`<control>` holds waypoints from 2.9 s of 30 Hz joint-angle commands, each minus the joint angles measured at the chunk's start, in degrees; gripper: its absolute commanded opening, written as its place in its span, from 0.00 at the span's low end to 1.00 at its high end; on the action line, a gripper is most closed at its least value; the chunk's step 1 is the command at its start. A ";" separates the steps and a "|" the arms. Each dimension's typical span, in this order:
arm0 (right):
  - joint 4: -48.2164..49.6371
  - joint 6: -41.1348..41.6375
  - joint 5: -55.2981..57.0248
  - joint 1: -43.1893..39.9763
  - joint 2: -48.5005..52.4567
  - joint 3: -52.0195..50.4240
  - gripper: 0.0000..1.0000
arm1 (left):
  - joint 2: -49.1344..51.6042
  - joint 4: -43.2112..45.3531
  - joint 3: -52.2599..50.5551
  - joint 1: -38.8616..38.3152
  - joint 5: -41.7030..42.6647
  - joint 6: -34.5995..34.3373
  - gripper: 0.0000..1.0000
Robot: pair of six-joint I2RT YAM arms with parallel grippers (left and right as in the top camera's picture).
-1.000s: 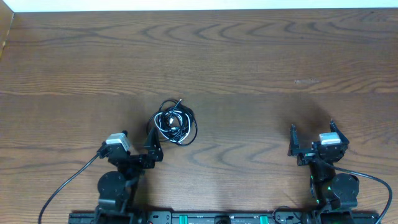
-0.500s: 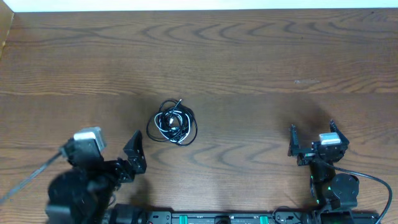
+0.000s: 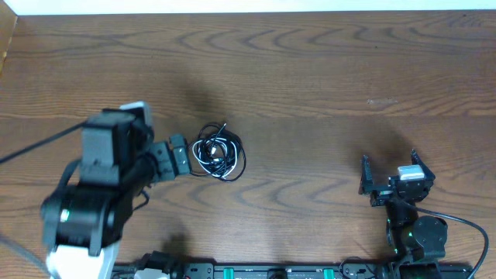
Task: Untangle cables
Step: 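Move the left gripper over the black-and-white cable bundle, then lower the left gripper and pinch the cable bundle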
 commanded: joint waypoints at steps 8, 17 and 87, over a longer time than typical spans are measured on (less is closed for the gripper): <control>-0.24 0.63 0.07 0.33 -0.24 -0.09 0.99 | 10.82 -1.05 0.70 -0.13 1.03 0.72 0.98; -0.24 0.63 0.07 0.33 -0.24 -0.09 0.99 | 18.29 -0.98 0.70 -0.11 1.03 0.68 0.98; -0.26 0.63 0.07 0.33 -0.20 -0.07 0.99 | 28.39 5.73 -7.06 -0.13 -4.83 -12.41 0.22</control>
